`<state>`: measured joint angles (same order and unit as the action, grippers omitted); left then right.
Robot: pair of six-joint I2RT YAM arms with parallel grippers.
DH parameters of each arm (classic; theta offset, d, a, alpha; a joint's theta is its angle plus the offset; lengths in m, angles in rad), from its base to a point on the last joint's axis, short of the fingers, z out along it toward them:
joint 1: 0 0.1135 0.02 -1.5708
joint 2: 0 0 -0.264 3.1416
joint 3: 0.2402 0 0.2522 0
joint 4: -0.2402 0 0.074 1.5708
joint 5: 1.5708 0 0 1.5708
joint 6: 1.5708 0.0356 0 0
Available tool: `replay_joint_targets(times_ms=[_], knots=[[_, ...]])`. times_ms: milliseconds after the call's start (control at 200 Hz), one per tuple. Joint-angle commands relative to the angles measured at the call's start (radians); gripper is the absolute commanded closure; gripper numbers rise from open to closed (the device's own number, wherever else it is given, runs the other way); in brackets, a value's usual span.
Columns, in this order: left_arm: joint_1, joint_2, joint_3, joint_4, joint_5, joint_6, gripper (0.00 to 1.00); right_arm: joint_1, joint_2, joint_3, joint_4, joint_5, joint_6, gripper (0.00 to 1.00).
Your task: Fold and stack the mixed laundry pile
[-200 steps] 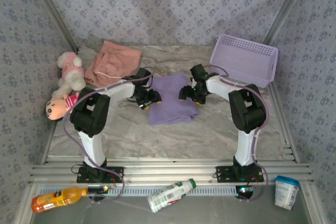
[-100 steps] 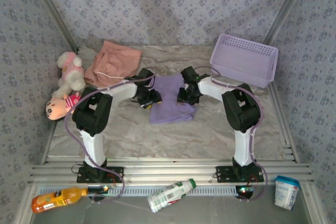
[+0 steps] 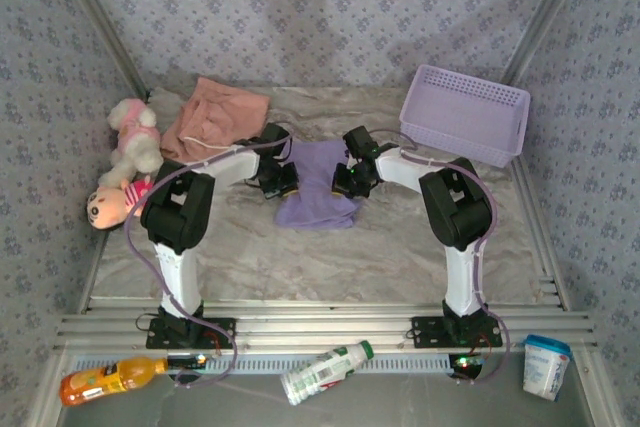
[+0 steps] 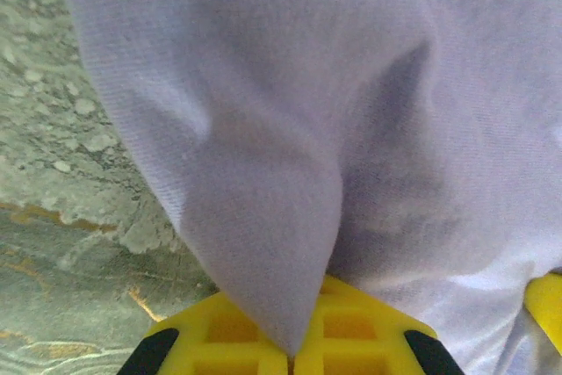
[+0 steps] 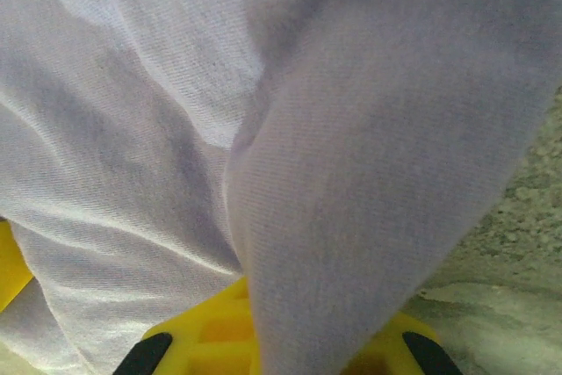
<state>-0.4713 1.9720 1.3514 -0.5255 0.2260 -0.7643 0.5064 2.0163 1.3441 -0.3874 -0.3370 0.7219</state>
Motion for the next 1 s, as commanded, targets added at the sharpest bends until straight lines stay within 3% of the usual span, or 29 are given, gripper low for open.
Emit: replay_joint_targets(times_ms=[0, 220, 540, 775, 994], knots=[[0.009, -0.027, 0.085, -0.11, -0.061, 0.063, 1.0, 0.002, -0.032, -0.002, 0.021, -0.027, 0.068, 1.0], [0.027, -0.022, 0.268, -0.298, -0.184, 0.181, 1.0, -0.003, -0.044, 0.072, 0.056, -0.023, 0.128, 1.0], [0.083, 0.036, 0.564, -0.51, -0.291, 0.367, 1.0, 0.044, 0.017, 0.181, 0.265, -0.005, 0.26, 1.0], [0.189, 0.075, 0.702, -0.577, -0.287, 0.498, 1.0, 0.111, 0.182, 0.355, 0.421, 0.031, 0.349, 1.0], [0.31, 0.143, 0.882, -0.601, -0.28, 0.613, 1.0, 0.164, 0.411, 0.636, 0.6, 0.056, 0.403, 1.0]])
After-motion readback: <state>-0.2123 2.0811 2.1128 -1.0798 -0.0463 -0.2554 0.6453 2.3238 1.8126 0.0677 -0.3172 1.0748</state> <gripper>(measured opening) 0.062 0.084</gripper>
